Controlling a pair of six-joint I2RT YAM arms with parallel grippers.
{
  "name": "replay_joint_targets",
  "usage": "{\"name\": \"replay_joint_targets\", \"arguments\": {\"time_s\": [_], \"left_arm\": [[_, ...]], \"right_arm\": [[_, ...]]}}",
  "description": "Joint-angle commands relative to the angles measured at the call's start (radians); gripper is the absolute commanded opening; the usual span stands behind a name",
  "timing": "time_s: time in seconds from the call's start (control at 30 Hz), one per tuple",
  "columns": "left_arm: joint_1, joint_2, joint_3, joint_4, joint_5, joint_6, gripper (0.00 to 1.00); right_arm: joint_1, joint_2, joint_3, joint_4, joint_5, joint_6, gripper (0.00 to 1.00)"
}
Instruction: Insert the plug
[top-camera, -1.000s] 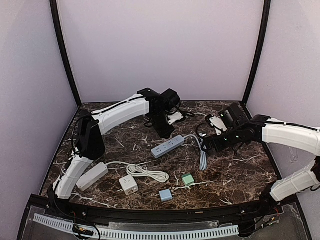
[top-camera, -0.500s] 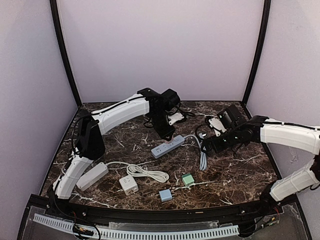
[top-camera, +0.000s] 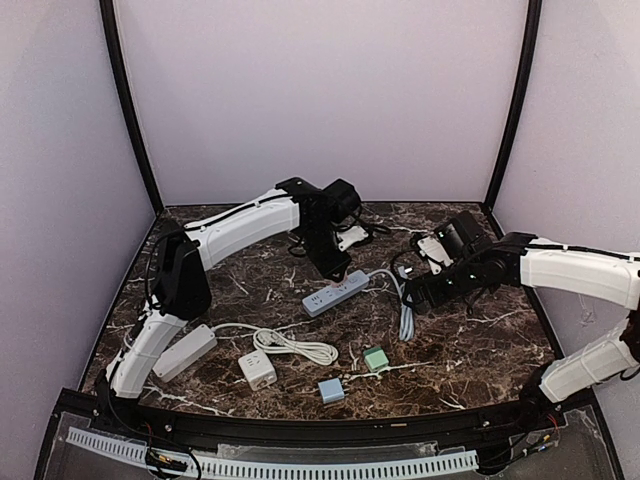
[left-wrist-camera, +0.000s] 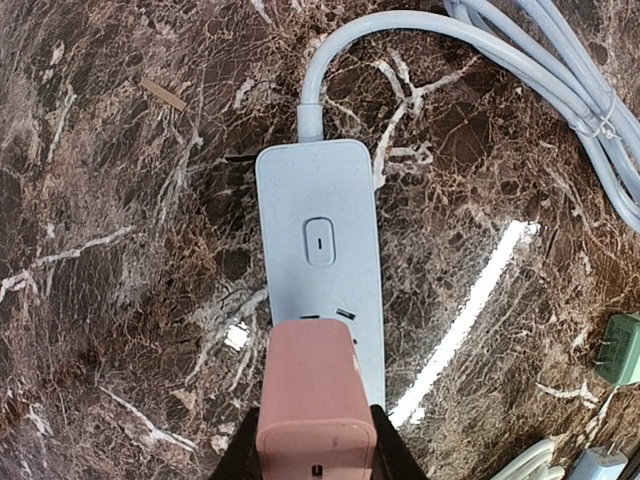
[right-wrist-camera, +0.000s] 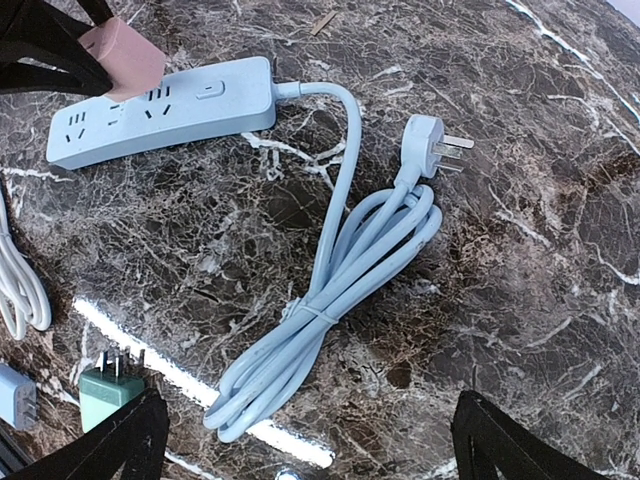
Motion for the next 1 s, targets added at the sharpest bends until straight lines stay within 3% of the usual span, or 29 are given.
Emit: {"name": "replay_joint_targets", "arguments": {"time_s": [0.0, 0.73, 0.97], "left_arm": [[-0.003, 0.022, 0.002, 0.003, -0.001, -0.009, 0.01], [-0.001, 0.047, -0.010, -0.065, 0.012, 0.017, 0.01], [0.018, -0.080, -0.187, -0.126, 0.051, 0.019, 0.01]], "right_arm": [[-0.005, -0.011, -0.017, 0.017, 0.013, -0.007, 0.99], [-0.005, -0.017, -0.021, 0.016, 0.015, -0.015, 0.99], [-0.005, -0.017, -0.023, 0.022, 0.012, -0.019, 0.99]]}}
